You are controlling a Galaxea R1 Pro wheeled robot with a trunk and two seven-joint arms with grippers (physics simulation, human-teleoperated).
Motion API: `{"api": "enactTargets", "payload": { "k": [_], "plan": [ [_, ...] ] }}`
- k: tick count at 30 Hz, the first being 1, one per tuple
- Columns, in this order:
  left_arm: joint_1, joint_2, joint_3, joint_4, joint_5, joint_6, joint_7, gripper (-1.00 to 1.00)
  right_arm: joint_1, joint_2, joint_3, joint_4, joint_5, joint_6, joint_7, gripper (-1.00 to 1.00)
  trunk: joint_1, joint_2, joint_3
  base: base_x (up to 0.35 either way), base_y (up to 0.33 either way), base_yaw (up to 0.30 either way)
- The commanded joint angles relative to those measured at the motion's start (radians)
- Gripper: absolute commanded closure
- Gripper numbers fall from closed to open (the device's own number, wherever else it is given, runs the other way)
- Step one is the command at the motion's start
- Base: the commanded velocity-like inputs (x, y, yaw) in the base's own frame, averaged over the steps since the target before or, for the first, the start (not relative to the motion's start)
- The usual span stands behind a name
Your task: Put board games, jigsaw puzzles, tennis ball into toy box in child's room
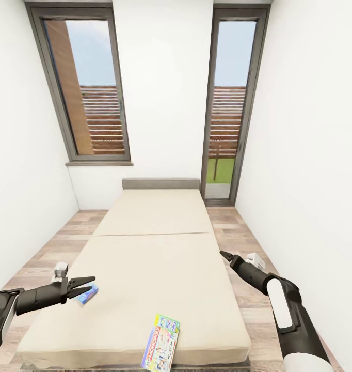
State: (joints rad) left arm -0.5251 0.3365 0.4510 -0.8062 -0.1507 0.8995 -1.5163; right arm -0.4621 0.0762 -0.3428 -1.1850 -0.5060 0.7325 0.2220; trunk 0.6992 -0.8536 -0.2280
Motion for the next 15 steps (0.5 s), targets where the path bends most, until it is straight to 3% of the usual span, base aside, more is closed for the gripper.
{"api": "enactTargets", "payload": {
  "k": [1,12,15],
  "plan": [
    [-0.001,-0.001,0.003,-0.001,-0.011,0.011,-0.008,-1.00,-0.001,0.001,-0.004,-0.001,0.002,0.006,0.006,-1.00,0.000,-0.001,-0.001,-0.156,0.000,0.000],
    [-0.001,-0.001,0.004,0.001,-0.011,0.011,-0.004,-1.00,-0.001,-0.001,-0.007,-0.001,0.002,0.008,0.100,-1.00,0.000,-0.001,-0.001,-0.034,0.000,0.000],
    [-0.001,-0.001,0.005,0.001,-0.011,0.010,-0.003,-1.00,-0.001,-0.001,-0.008,-0.001,-0.002,0.008,0.117,-1.00,0.011,-0.022,-0.011,-0.003,0.000,0.000]
  ]
}}
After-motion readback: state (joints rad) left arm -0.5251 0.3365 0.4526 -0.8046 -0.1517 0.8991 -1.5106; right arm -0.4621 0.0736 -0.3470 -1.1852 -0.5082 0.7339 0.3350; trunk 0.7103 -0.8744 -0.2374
